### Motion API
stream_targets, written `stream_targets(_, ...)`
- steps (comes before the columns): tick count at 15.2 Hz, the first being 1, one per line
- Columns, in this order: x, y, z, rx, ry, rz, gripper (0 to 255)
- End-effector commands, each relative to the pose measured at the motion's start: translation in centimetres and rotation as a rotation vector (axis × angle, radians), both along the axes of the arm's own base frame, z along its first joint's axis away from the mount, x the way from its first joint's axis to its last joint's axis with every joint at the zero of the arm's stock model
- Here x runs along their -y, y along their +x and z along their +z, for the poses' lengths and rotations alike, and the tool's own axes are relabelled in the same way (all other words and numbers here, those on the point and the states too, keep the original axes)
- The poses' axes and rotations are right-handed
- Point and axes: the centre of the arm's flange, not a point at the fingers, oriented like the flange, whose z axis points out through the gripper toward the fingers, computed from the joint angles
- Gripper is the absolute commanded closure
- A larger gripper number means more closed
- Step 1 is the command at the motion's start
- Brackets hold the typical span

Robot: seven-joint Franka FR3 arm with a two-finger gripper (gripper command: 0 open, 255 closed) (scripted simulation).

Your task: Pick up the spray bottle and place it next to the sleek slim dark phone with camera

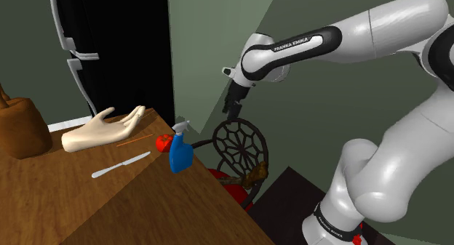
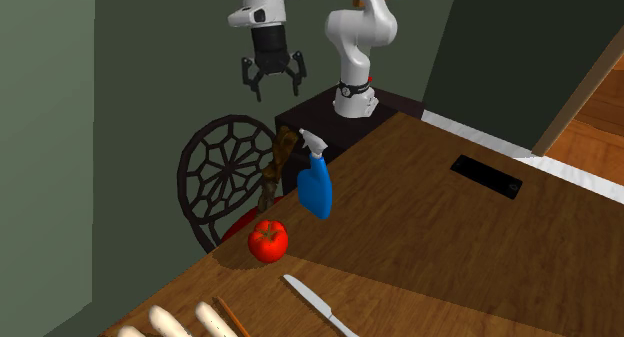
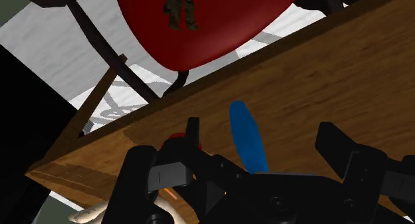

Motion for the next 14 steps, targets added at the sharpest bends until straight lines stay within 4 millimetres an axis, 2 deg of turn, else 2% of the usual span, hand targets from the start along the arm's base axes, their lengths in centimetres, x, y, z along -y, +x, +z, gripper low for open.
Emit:
stream_targets(1,-1.0,1.5,-1.7,0.016,0.023,0.084,0)
stream_targets(9,-6.7,7.0,-7.9,0.065,0.116,0.401,0)
stream_targets(12,-9.4,8.6,-10.0,0.084,0.151,0.519,0)
stream_targets(14,-10.2,9.0,-10.9,0.087,0.157,0.543,0)
